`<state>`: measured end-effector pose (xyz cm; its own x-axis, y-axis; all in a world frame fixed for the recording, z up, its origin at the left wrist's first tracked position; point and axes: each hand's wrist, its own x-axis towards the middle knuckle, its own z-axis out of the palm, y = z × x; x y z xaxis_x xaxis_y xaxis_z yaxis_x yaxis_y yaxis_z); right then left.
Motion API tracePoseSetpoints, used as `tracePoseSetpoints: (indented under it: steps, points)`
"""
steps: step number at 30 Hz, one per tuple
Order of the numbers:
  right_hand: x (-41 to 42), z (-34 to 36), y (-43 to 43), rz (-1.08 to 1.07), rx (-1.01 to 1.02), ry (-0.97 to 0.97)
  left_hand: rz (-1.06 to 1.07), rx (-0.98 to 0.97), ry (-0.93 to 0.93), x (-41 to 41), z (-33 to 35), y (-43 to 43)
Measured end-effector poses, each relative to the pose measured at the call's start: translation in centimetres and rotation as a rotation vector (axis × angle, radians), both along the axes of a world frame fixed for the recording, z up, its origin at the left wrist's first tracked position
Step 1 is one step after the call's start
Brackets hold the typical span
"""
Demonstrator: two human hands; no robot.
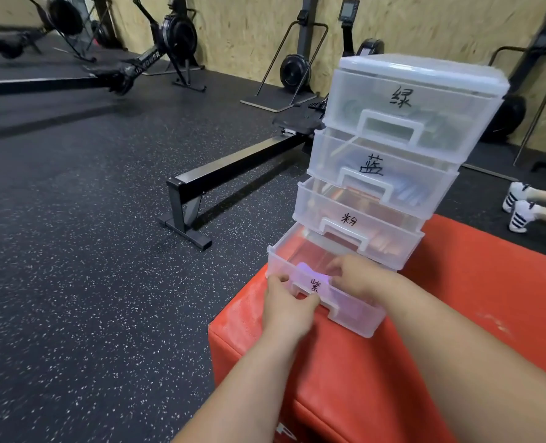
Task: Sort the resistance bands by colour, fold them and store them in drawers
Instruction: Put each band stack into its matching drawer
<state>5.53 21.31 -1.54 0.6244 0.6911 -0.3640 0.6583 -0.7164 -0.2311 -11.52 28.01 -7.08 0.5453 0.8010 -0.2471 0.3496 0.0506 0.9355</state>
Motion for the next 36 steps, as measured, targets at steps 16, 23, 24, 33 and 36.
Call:
tracePoseSetpoints:
  steps: [16,23,24,33,36]
  points:
    - [-7.4,5.9,-10.8,0.031,0.327,-0.148,-0.199,0.378,0.078,-6.7,3.3,-1.3]
    - [-10.9,9.1,-16.0,0.001,0.488,-0.228,-0.289,0.607,0.018,-10.2,11.9,-1.5]
    - [-11.2,9.4,-16.2,-0.003,0.518,-0.234,-0.292,0.626,0.004,-10.1,13.1,-1.3]
    - [-7.8,11.8,-12.3,-0.076,0.736,-0.467,-0.393,0.891,-0.08,-0.5,21.1,7.1]
    - [-4.9,13.2,-10.1,-0.08,0.708,-0.625,-0.417,0.999,-0.091,5.0,23.9,11.5]
